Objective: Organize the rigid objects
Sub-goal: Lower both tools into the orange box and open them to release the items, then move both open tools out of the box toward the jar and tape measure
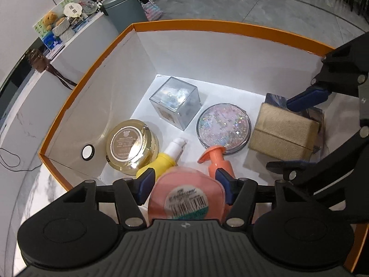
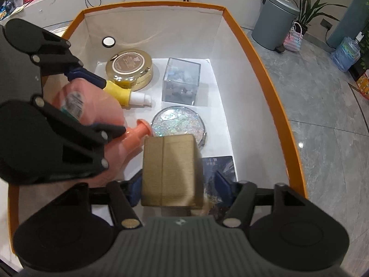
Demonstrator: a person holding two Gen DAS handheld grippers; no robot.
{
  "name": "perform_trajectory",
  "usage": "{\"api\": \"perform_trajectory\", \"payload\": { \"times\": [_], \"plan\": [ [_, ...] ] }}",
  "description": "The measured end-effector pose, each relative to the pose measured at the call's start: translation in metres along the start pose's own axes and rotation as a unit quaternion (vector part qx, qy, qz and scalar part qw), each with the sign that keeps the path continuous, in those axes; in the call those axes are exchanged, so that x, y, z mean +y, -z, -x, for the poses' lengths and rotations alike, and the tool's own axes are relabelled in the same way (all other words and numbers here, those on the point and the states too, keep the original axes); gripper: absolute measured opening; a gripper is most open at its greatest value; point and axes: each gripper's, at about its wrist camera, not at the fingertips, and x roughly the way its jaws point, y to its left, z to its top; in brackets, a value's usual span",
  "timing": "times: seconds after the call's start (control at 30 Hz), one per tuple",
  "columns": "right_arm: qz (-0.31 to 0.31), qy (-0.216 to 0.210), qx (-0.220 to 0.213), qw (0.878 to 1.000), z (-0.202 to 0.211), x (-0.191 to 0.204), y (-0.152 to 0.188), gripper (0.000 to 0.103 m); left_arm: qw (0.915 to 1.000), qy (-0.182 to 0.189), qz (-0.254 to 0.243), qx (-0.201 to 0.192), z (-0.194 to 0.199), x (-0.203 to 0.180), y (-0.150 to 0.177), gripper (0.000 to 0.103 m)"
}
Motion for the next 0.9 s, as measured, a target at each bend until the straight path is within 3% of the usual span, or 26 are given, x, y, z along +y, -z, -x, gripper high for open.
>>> {"api": "perform_trajectory", "payload": {
  "times": [0.17, 0.47, 0.9],
  "plan": [
    [0.007, -0.001, 0.002, 1.000, 0.000, 0.003, 0.001, 0.066, 0.9997, 0.003, 0.019, -0.016, 0.012, 0.006, -0.001, 0.087],
    [-0.003, -0.002, -0.013, 1.000, 0.012, -0.002, 0.000, 0.070, 0.9964, 0.019, 0.073, -0.038, 0.036, 0.026, -0.002, 0.087],
    [-0.030, 0.012, -0.044, 0.999, 0.033, -0.006, -0.008, 0.072, 0.9909, -0.010, 0.112, -0.073, 0.066, 0.044, 0.003, 0.087]
  ]
}}
